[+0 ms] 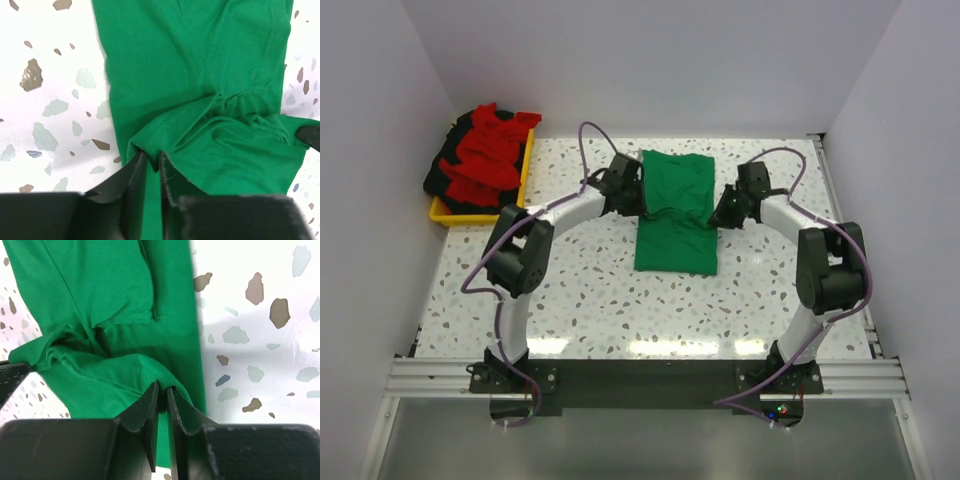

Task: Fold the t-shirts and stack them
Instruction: Fold the tshirt

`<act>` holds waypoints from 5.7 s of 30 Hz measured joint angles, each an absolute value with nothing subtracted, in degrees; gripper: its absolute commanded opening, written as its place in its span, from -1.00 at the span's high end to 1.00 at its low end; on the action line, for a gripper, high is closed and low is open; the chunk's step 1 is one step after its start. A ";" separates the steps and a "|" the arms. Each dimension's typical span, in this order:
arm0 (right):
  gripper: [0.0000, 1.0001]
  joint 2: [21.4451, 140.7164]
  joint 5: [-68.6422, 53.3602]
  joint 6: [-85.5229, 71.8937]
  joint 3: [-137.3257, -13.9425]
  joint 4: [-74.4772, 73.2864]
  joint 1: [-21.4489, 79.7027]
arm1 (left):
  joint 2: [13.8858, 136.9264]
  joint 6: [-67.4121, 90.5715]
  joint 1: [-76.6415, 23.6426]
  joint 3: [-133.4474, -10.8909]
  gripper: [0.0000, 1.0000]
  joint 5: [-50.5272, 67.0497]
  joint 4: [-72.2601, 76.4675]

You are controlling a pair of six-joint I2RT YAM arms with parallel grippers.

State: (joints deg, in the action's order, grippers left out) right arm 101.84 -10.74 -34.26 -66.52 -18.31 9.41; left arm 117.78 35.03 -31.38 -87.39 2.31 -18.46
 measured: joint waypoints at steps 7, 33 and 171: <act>-0.22 101.93 -11.51 -32.93 -67.18 -18.44 8.73 | 117.73 32.49 -29.67 -88.09 -0.11 3.20 -18.37; 0.24 115.44 -5.93 -28.38 -85.58 -21.56 18.41 | 131.11 28.82 -30.98 -102.50 1.00 8.23 -22.35; 0.32 57.25 -13.87 -54.11 -16.93 -11.35 39.07 | 57.08 49.12 -41.78 -17.21 0.14 9.06 -10.02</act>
State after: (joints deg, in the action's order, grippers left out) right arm 57.25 -13.87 -54.11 -16.93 -11.35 39.07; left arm 57.08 49.12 -41.78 -17.21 9.06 -10.02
